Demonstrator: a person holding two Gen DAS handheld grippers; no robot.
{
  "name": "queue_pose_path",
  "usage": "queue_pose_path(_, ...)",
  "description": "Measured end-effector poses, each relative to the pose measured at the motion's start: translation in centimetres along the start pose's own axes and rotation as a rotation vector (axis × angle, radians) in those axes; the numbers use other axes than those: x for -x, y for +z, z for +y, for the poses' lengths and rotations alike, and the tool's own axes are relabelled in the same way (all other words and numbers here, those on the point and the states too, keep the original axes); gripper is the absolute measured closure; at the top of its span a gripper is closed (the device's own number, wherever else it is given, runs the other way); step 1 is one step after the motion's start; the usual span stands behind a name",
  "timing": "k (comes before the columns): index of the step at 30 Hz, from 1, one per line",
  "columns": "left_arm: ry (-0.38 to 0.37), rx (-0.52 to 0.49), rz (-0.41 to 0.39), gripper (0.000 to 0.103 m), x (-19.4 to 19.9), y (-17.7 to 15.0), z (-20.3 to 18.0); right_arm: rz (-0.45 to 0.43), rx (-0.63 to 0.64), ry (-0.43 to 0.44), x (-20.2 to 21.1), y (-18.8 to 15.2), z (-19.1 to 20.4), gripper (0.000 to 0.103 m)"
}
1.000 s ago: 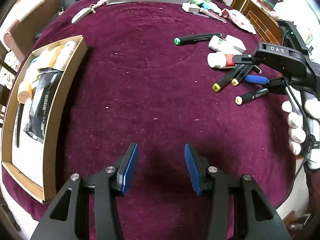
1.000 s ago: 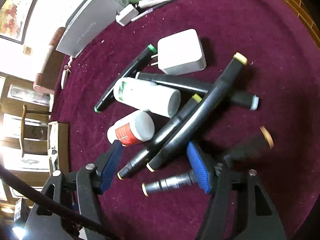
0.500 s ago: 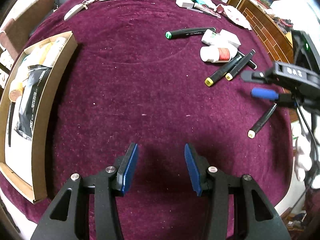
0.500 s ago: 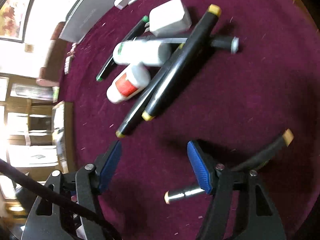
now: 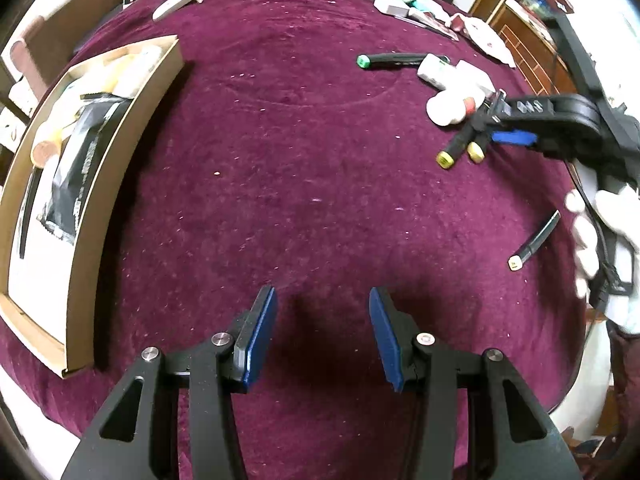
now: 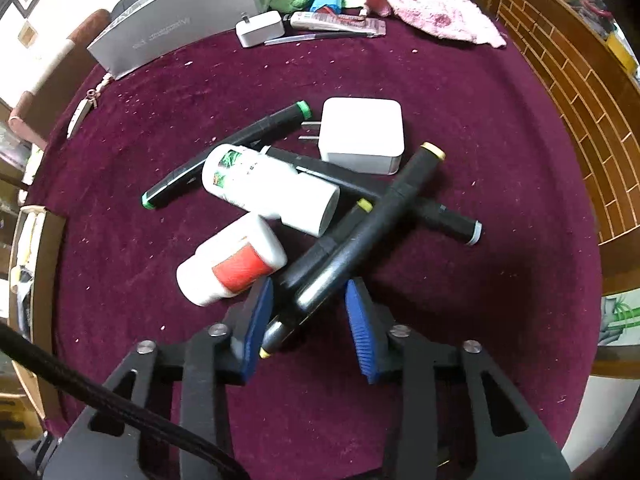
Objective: Organize objects
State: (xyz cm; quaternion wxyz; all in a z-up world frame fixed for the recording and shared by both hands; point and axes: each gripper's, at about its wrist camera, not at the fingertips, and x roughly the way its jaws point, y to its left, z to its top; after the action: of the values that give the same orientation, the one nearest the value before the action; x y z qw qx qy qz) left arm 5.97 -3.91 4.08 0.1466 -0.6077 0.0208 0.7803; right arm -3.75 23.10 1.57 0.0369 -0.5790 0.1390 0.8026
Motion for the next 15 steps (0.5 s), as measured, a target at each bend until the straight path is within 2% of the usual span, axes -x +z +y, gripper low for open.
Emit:
queue_pose_path(1, -0.005, 0.008, -0.002, 0.061, 0.0, 0.0, 0.2, 0.016, -0.003, 0.015, 0.1, -0.3, -0.3, 0.081)
queue_pose_path(4, -0.02, 0.016, -0.008, 0.061, 0.1, 0.0, 0.5, 0.082, -0.027, 0.07, -0.5, -2.0, -1.5, 0.088)
queue_pose_path(7, -0.036, 0.011, -0.009, 0.061, 0.0, 0.1, 0.3, 0.104, -0.023, 0.088, 0.3, -3.9, -2.3, 0.089)
queue_pose_path(12, -0.106, -0.015, 0.0, 0.061, -0.4, 0.7, -1.0, 0.154, -0.019, 0.147, 1.1, -7.0, -2.9, 0.089)
queue_pose_path(15, -0.16, -0.04, 0.0, 0.061, -0.6, 1.5, -2.6, 0.151, -0.075, 0.236, 2.1, -7.7, -4.0, 0.088)
